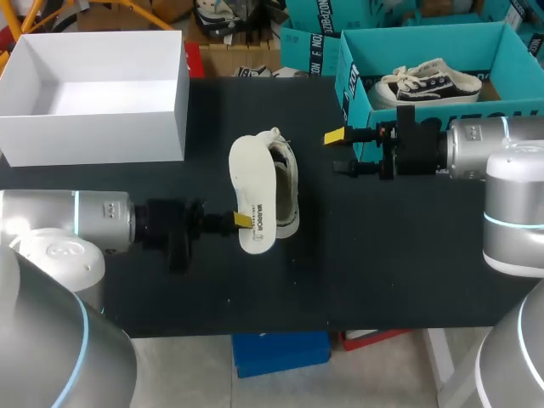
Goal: Take the shoe out of the shoebox, open the shoe tongue, remove and reinsert the insole, then place the shoe into the shoebox
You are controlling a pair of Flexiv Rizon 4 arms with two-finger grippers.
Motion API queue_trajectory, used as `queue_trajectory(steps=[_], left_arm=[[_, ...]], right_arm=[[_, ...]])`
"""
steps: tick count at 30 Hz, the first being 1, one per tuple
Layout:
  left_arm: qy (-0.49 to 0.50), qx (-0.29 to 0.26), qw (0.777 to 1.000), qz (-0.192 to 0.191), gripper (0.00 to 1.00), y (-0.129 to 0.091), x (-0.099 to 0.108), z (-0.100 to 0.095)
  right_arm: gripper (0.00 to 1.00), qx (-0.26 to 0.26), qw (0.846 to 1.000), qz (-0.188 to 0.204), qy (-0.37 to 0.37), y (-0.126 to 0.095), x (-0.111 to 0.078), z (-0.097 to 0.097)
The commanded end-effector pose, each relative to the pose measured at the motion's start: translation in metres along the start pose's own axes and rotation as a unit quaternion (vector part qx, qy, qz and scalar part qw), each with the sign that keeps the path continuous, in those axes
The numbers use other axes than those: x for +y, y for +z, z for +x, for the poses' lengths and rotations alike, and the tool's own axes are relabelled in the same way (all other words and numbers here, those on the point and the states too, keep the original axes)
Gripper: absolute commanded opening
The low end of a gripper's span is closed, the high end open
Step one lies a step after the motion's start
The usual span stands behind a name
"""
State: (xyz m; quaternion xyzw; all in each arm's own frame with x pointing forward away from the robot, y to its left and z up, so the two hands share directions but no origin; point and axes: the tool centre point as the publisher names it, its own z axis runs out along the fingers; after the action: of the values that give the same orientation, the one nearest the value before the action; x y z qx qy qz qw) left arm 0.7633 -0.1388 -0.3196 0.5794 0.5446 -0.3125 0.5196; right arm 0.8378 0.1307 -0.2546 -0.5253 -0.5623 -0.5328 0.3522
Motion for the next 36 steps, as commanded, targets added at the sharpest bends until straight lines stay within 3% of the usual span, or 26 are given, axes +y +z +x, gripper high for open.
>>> queue_trajectory(steps=[1, 13, 27, 36], left_arm=[[0.007, -0.002, 1.0, -0.009, 0.0, 0.023, 0.013, 0.006], [0.027, -0.004, 0.999, -0.022, 0.0, 0.041, 0.025, -0.004], [0.029, -0.007, 0.999, -0.023, 0.0, 0.041, 0.024, -0.009], [0.029, -0.007, 0.999, -0.023, 0.0, 0.041, 0.024, -0.009]], right_arm=[[1.0, -0.001, 1.0, -0.001, 0.001, 0.002, 0.0, 0.0], [1.0, -0.001, 1.0, -0.001, 0.001, 0.002, 0.0, 0.0], [1.0, -0.009, 1.0, 0.008, -0.01, -0.002, 0.001, -0.001], [1.0, 0.051, 0.996, 0.065, -0.038, 0.031, 0.003, -0.01]])
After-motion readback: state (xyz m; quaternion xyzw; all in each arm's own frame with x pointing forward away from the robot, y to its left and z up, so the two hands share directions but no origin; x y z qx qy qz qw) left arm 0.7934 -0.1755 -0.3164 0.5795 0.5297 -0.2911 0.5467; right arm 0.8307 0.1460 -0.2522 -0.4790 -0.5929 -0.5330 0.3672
